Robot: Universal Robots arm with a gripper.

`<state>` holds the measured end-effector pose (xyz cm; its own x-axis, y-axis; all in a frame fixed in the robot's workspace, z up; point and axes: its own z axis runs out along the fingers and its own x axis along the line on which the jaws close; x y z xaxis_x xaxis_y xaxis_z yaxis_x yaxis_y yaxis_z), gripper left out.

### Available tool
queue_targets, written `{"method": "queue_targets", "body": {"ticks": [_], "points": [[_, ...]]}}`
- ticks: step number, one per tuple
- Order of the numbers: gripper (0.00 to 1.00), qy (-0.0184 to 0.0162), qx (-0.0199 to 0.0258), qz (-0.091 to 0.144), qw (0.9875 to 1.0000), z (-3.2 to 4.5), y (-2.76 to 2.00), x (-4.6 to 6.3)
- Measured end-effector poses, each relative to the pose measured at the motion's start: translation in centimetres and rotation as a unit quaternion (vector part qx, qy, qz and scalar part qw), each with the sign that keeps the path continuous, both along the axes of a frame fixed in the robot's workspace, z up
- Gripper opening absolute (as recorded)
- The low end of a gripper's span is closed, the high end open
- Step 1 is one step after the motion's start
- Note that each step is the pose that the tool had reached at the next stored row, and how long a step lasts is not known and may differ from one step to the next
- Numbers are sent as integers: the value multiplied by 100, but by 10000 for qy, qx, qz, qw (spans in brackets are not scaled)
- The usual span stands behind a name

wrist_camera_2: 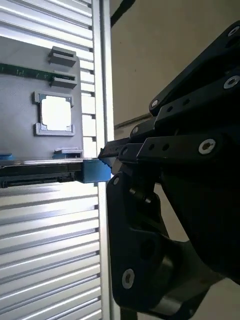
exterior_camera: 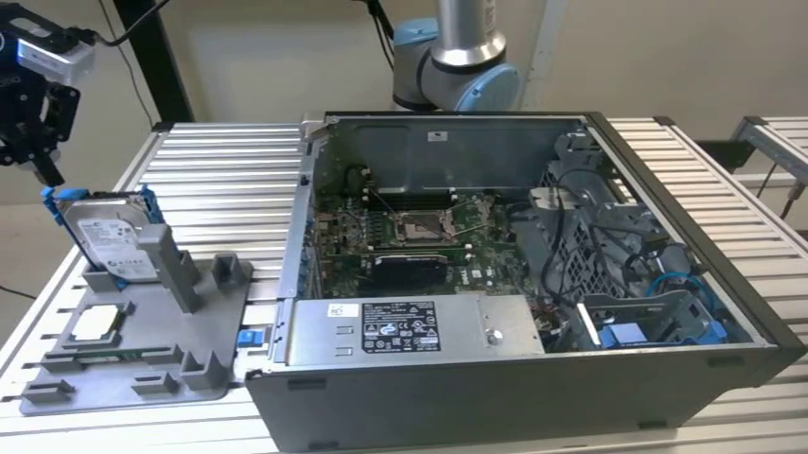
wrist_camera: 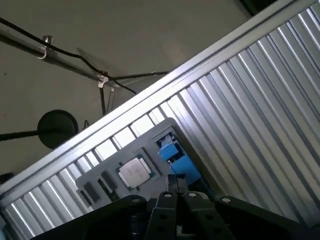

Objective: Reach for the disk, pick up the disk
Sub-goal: 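Pick up the disk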

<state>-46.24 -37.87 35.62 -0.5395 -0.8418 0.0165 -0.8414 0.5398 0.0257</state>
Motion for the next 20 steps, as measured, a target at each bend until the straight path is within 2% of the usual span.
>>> {"method": "queue_targets", "body": {"ticks": [4,8,13,20], "points": [[0,0,0,341,9994,0,0,0],[0,-1,0,706,9975,-1,0,0],[0,-16,-2,1144,9934,-5,0,0],[0,-86,0,1576,9875,-34,1,0]]}}
